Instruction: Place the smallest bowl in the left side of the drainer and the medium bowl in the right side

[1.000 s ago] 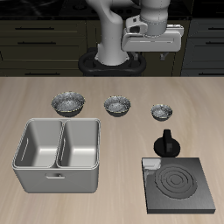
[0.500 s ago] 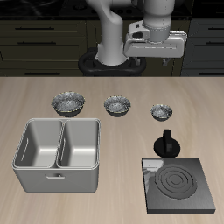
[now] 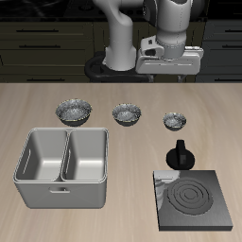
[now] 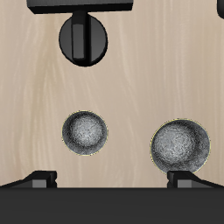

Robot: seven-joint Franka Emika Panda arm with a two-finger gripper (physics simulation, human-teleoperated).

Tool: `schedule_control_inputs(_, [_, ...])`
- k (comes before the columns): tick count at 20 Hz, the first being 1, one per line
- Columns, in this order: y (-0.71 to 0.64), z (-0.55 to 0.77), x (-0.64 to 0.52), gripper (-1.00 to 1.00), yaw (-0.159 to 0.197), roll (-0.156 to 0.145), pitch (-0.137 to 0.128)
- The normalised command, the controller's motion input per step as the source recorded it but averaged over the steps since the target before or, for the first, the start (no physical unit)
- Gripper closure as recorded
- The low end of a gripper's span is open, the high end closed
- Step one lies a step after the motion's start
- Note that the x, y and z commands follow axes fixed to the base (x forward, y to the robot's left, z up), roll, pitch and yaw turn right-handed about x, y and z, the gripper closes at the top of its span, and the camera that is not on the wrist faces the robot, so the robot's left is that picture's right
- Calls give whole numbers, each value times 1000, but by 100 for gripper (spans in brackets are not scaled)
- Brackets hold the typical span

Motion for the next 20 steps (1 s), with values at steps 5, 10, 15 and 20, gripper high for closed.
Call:
schedule_control_inputs(5, [32, -368, 57, -100, -10, 13, 39])
schedule_control_inputs(10, [-7, -454, 47, -100, 8, 2, 41])
schedule_control_inputs(15, [31, -234, -2, -100, 1, 6, 0])
schedule_control_inputs(20, [132, -396, -93, -100, 11, 24, -15])
